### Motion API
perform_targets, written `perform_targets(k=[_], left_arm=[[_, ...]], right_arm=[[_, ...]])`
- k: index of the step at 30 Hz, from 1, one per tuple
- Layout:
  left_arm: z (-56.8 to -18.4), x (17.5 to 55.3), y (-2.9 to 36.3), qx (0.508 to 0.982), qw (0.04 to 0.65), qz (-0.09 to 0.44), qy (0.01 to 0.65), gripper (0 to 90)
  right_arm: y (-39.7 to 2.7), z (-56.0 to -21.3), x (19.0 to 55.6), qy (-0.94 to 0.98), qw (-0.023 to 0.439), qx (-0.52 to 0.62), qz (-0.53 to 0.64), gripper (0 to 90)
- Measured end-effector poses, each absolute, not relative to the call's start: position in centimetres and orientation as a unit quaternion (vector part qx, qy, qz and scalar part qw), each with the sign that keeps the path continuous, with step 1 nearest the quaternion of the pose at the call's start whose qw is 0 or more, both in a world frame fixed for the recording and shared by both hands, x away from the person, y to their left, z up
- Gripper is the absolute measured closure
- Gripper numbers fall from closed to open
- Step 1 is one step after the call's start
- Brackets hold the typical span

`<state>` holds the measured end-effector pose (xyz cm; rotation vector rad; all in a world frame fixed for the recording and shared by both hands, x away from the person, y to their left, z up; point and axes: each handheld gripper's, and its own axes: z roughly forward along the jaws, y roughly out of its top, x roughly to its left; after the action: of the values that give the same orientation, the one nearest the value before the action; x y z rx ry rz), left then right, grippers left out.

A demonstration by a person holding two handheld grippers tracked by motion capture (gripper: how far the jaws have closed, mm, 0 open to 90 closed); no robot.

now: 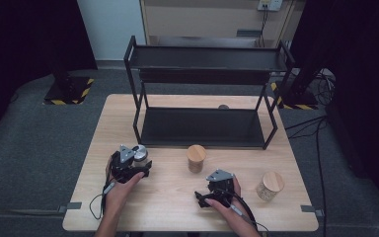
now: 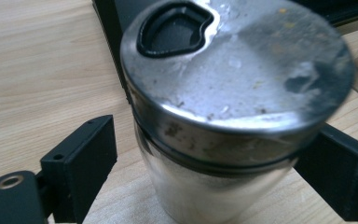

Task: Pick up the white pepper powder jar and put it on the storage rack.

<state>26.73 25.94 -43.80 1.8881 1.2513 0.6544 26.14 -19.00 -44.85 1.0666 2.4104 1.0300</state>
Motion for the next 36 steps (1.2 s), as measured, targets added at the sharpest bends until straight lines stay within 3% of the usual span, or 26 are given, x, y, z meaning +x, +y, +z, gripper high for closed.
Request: perform_targets(k=[4,12,36], left_arm=[[-44.2,27.1,26.0,0.738,0.386,0.253,0.493,11.2],[-45.0,27.2,25.9,0.738,0.395,0.257,0.483,28.3],[-43.1,26.3,24.9,0.758,0.405,0.251,0.445,28.9]], right_arm=[[-19.0,-44.9,26.1,0.841,0.155,0.372,0.36,0.5],[-19.0,-44.9,26.1,0.841,0.155,0.372,0.36,0.5],[-19.0,-44.9,26.1,0.841,0.155,0.372,0.36,0.5]])
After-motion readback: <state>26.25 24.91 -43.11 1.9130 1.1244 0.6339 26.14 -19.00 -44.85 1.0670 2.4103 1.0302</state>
